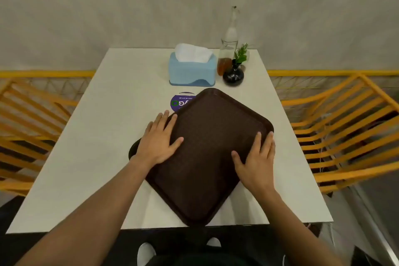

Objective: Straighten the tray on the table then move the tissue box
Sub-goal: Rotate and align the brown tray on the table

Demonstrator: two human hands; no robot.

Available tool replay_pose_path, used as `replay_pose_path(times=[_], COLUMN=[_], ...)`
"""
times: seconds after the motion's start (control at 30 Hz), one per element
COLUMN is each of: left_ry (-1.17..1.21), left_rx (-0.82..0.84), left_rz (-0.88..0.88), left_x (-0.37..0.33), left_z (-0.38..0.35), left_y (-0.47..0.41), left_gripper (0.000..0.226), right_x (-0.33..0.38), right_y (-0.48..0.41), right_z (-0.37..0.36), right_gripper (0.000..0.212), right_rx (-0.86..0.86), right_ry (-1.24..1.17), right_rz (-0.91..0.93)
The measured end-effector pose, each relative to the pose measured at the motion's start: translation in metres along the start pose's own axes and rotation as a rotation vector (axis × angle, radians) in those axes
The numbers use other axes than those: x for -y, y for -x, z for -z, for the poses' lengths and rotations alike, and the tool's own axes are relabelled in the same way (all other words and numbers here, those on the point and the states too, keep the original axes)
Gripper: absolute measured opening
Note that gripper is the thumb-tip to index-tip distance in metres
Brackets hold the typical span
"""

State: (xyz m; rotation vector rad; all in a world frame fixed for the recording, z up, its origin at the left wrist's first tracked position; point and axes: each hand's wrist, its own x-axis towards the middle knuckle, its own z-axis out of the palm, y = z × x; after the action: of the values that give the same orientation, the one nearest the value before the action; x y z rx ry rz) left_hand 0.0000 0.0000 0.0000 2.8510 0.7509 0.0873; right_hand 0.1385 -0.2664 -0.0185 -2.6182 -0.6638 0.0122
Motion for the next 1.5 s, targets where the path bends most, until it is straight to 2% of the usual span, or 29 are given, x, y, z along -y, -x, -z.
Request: replay_pose_path(times=[0.07,0.13,0.43,0.6,0.77,1.03,1.27,1.5], left_ry=[-0.038,-0.048,-0.081,-0.100,-0.146,-0.167,-0.071,-0.015], left_rx=[0.043,0.089,0.041,-0.063,-0.098,-0.165,-0.166,-0.186], left_rz=[0.067,0.135,0.267,0.308,0.318,0.310,0.373,0.364], left_x=[0.000,0.004,0.002,0.014,0.048,0.112,0.150,0.187], left_z=[-0.003,-0.009,-0.017,-0.012,0.000,0.002,0.002,0.007], left_y=[0.000,0.002,0.035,0.064,0.085,0.124,0.139,0.147], left_gripper=[0.083,0.084,0.079,0.062,0.043,0.045,0.051,0.051], right_x=[-0.004,-0.012,-0.020,-0.008,0.017,0.085,0.120,0.150], right_y=[0.004,0.007,-0.012,-0.026,-0.036,-0.051,-0.005,0.044], right_z=[-0.003,-0.012,-0.017,-0.018,-0.025,-0.048,-0.055,-0.075], right_gripper=[0.099,0.097,0.076,0.071,0.068,0.061,0.049,0.048], right_rx=[0.095,0.149,0.185,0.244,0.277,0.250,0.145,0.171], right_ry=[0.013,0.067,0.151,0.208,0.191,0.246,0.142,0.085], right_rz=[-0.139,-0.162,-0.007,0.086,0.194,0.290,0.252,0.178])
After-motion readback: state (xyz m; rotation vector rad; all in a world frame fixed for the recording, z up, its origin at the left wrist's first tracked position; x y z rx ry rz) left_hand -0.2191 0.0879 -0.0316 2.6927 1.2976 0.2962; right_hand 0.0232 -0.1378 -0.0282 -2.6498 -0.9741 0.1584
